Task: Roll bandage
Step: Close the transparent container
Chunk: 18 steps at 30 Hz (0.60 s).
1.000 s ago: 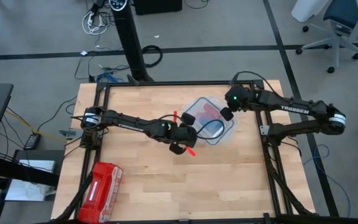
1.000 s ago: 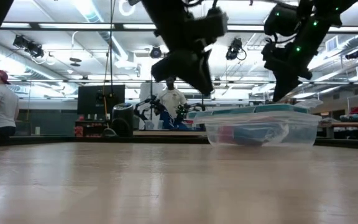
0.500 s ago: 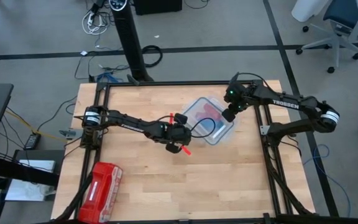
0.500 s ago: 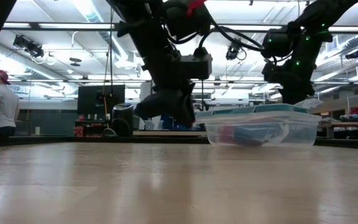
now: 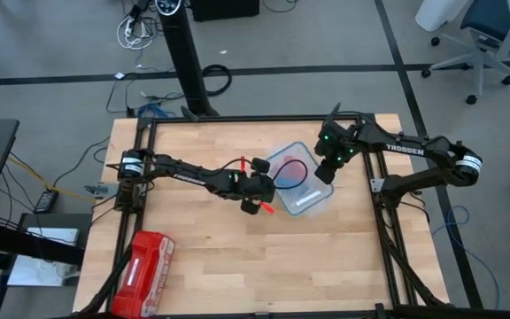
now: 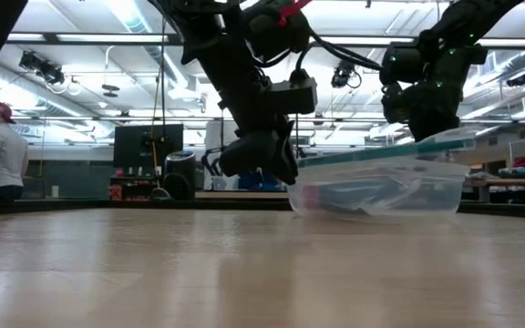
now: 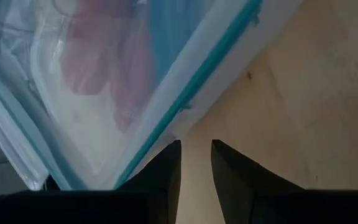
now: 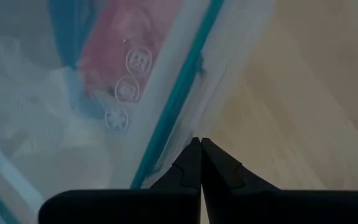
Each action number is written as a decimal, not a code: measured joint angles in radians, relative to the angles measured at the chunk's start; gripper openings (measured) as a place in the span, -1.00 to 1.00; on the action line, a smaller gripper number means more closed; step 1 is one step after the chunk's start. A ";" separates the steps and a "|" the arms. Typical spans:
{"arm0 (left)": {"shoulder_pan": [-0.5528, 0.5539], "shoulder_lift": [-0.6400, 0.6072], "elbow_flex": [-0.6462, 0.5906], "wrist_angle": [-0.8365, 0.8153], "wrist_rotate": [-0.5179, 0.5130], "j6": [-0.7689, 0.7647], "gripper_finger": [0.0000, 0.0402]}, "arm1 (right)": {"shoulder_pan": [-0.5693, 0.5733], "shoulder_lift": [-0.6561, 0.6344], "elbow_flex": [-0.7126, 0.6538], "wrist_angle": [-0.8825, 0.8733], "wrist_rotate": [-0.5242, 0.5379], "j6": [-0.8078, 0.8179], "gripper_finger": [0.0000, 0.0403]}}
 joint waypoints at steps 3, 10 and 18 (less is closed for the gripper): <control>0.000 0.000 0.000 -0.002 -0.001 0.001 -0.53 | 0.022 0.000 0.000 -0.012 0.007 0.015 -1.00; -0.001 0.000 0.003 0.004 0.002 0.001 -0.53 | 0.038 -0.067 -0.001 -0.126 0.157 0.048 -1.00; -0.001 0.000 0.003 0.023 0.002 0.001 -0.53 | 0.020 -0.171 -0.002 -0.254 0.236 0.088 -1.00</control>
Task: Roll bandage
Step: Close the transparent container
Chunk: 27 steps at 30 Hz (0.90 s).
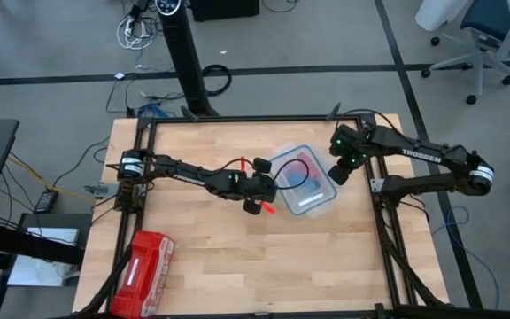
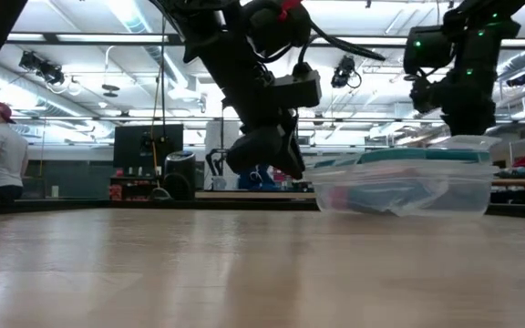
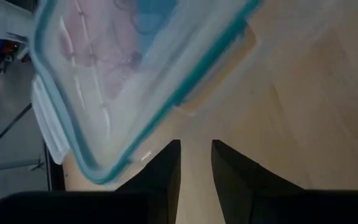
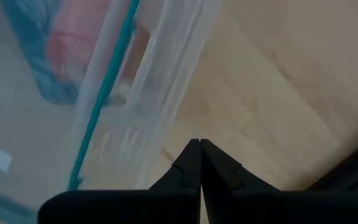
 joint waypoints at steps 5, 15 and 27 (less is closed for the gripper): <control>0.000 0.000 0.000 0.039 -0.004 0.000 -0.53 | 0.001 0.001 -0.040 -0.020 -0.044 0.022 -1.00; 0.000 0.000 0.000 0.078 -0.006 0.000 -0.53 | 0.059 0.003 -0.094 0.093 -0.136 0.100 -1.00; 0.002 -0.002 -0.003 0.067 -0.021 0.055 -0.53 | 0.196 0.003 -0.097 0.185 -0.238 0.175 -1.00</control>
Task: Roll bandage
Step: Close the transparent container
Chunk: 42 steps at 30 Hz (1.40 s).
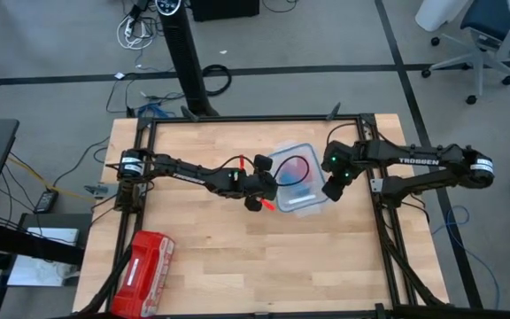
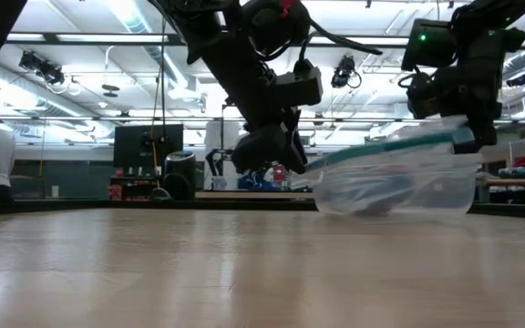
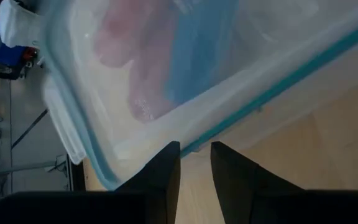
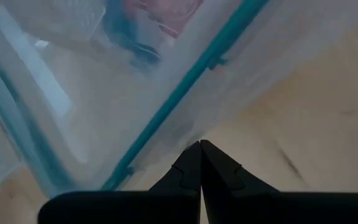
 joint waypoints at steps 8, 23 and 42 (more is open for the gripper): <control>0.000 0.000 -0.001 0.008 -0.004 0.021 -0.53 | 0.043 0.000 0.001 -0.019 0.031 0.062 -1.00; -0.003 0.002 0.003 0.035 -0.005 0.020 -0.53 | 0.122 -0.012 0.017 -0.184 0.202 0.170 -1.00; -0.011 0.002 0.003 0.025 -0.011 -0.049 -0.53 | 0.749 -0.020 0.168 -0.078 0.612 0.212 -1.00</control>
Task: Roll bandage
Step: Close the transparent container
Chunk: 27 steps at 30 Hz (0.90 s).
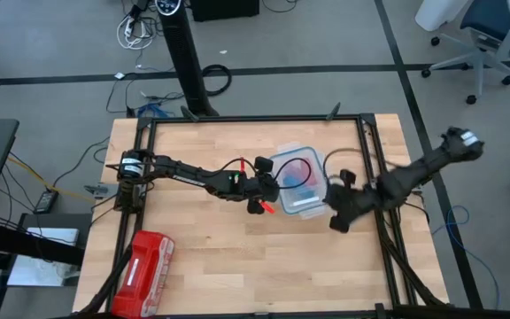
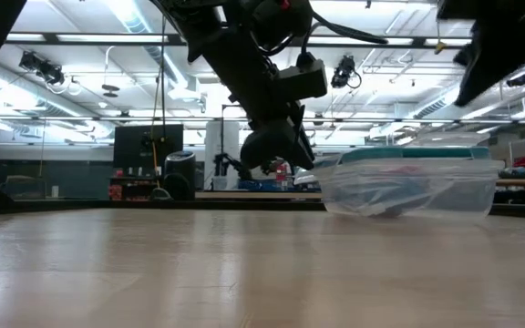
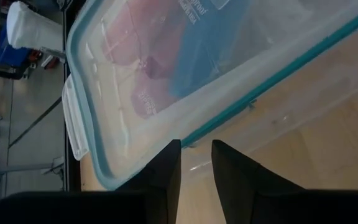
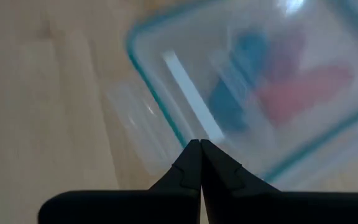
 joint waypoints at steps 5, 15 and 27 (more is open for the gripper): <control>0.000 0.000 0.000 0.002 -0.005 -0.042 -0.53 | 0.252 0.099 0.000 0.078 0.346 0.020 -1.00; 0.000 0.000 0.000 0.024 -0.008 -0.092 -0.53 | 0.377 0.393 -0.002 0.131 0.505 -0.012 -0.95; 0.002 0.000 0.000 0.039 -0.001 -0.089 -0.53 | 0.366 0.453 0.088 0.130 0.439 -0.116 -0.41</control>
